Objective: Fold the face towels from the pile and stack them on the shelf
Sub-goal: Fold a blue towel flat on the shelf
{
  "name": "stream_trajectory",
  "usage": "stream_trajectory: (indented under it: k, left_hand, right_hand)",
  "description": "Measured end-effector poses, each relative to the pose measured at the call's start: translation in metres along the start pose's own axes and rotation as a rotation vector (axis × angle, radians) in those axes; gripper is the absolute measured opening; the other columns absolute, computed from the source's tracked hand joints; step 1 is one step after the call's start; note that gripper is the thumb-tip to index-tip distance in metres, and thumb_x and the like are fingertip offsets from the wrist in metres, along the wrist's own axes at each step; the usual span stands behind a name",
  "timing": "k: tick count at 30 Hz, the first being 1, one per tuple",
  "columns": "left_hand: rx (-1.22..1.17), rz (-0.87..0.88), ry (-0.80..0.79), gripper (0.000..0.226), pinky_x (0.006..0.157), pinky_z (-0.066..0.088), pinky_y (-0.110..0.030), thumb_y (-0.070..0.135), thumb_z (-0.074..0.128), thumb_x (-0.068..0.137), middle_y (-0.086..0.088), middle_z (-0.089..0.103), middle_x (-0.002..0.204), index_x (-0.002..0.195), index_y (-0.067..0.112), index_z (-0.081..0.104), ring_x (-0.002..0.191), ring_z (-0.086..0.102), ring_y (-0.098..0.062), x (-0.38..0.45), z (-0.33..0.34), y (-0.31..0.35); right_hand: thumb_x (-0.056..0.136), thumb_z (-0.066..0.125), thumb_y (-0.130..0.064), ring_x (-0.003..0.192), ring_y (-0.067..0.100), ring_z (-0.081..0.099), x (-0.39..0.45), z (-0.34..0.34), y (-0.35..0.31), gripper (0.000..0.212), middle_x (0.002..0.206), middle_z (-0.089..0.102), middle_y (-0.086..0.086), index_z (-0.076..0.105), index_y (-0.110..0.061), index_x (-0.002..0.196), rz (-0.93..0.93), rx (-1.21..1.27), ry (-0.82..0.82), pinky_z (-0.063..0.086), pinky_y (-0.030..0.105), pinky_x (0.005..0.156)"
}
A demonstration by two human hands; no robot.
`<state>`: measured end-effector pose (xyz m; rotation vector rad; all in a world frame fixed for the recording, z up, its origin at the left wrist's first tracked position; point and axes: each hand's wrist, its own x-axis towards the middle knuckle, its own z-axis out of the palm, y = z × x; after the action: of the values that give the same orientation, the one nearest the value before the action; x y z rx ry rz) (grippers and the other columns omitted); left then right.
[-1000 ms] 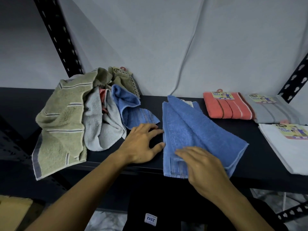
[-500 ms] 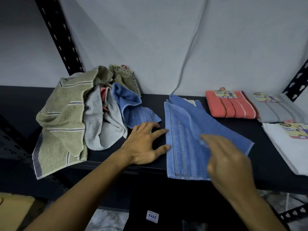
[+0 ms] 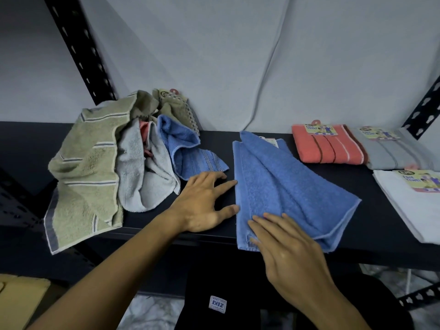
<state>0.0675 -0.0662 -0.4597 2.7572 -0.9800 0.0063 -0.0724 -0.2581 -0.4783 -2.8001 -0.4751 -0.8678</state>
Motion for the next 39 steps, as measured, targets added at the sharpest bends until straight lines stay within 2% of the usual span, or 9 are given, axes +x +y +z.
stream_trajectory:
  k: [4, 9, 16, 20, 22, 26, 30, 36, 39]
  left_hand:
    - [0.019, 0.008, 0.012, 0.085, 0.117, 0.011, -0.033, 0.078, 0.021, 0.080, 0.007, 0.028, 0.153, 0.153, 0.035, 0.030, 0.143, 0.017, -0.011, 0.000, 0.000, -0.001]
    - [0.026, 0.012, 0.019, 0.087, 0.117, 0.010, -0.032, 0.079, 0.020, 0.080, 0.007, 0.026, 0.154, 0.154, 0.033, 0.029, 0.143, 0.016, -0.011, 0.001, 0.001, -0.001]
    - [-0.052, 0.004, 0.046, 0.077, 0.114, 0.009, -0.027, 0.071, 0.027, 0.086, 0.010, 0.031, 0.152, 0.151, 0.032, 0.037, 0.141, 0.019, -0.008, 0.001, -0.001, -0.001]
    - [-0.181, -0.033, 0.324, 0.048, 0.102, 0.041, -0.032, 0.042, 0.040, 0.093, 0.006, 0.056, 0.133, 0.131, 0.020, 0.060, 0.127, 0.043, -0.010, 0.001, 0.000, 0.005]
    - [-0.124, 0.020, 0.433, 0.045, 0.092, 0.045, -0.029, 0.038, 0.039, 0.093, 0.004, 0.061, 0.123, 0.123, 0.016, 0.065, 0.118, 0.049, -0.013, 0.008, 0.000, 0.013]
    - [0.006, 0.022, 0.173, 0.055, 0.117, 0.023, -0.038, 0.041, 0.029, 0.100, -0.006, 0.047, 0.144, 0.136, 0.009, 0.054, 0.138, 0.037, -0.023, 0.040, -0.003, 0.032]
    - [0.225, -0.141, -0.190, 0.067, 0.120, -0.011, -0.051, 0.048, 0.009, 0.104, -0.007, 0.001, 0.166, 0.157, 0.007, 0.006, 0.152, -0.007, -0.020, 0.075, 0.000, 0.039]
    - [0.359, -0.245, -0.286, 0.067, 0.116, -0.014, -0.059, 0.049, 0.004, 0.103, -0.004, -0.008, 0.165, 0.157, 0.011, -0.003, 0.151, -0.013, -0.019, 0.116, -0.010, 0.026]
    - [0.335, -0.269, -0.296, 0.067, 0.117, -0.013, -0.059, 0.050, 0.005, 0.103, -0.002, -0.011, 0.165, 0.157, 0.013, -0.005, 0.151, -0.014, -0.018, 0.131, -0.011, 0.019]
  right_hand:
    - [0.086, 0.045, -0.012, 0.115, 0.020, 0.059, -0.001, 0.005, -0.001, 0.039, 0.119, 0.067, 0.003, 0.068, -0.010, 0.117, -0.026, 0.021, -0.013, 0.049, 0.041, 0.097]
    - [0.081, 0.039, -0.011, 0.120, 0.024, 0.055, -0.005, 0.008, 0.000, 0.049, 0.127, 0.061, 0.008, 0.065, -0.010, 0.123, -0.092, -0.030, -0.130, 0.036, 0.043, 0.103]
    - [0.098, 0.035, -0.041, 0.130, 0.022, 0.049, -0.007, 0.001, 0.000, 0.049, 0.137, 0.055, 0.007, 0.059, -0.013, 0.131, -0.105, -0.099, -0.265, 0.030, 0.045, 0.107]
    - [0.097, 0.038, -0.041, 0.130, 0.026, 0.050, -0.008, 0.000, 0.006, 0.051, 0.139, 0.053, 0.012, 0.057, -0.010, 0.133, -0.133, -0.162, -0.254, 0.031, 0.048, 0.106]
    - [0.097, 0.037, -0.035, 0.131, 0.027, 0.049, -0.006, 0.002, 0.009, 0.048, 0.141, 0.052, 0.013, 0.055, -0.011, 0.135, -0.148, -0.176, -0.254, 0.030, 0.048, 0.106]
    - [0.093, 0.038, -0.029, 0.131, 0.026, 0.048, -0.004, 0.006, 0.015, 0.047, 0.140, 0.052, 0.012, 0.054, -0.014, 0.135, -0.153, -0.154, -0.282, 0.028, 0.047, 0.106]
    - [0.089, 0.037, -0.031, 0.129, 0.023, 0.051, 0.006, 0.003, 0.017, 0.049, 0.137, 0.056, 0.009, 0.059, -0.017, 0.131, -0.072, -0.094, -0.341, 0.040, 0.044, 0.108]
    - [0.092, 0.032, -0.036, 0.132, 0.017, 0.048, 0.024, 0.003, 0.026, 0.048, 0.139, 0.055, 0.002, 0.059, -0.025, 0.131, -0.033, -0.075, -0.414, 0.037, 0.038, 0.107]
    - [0.093, 0.013, -0.039, 0.146, 0.016, 0.022, 0.038, 0.003, 0.028, 0.061, 0.155, 0.032, 0.001, 0.041, -0.023, 0.145, -0.012, 0.023, -0.468, 0.009, 0.034, 0.116]
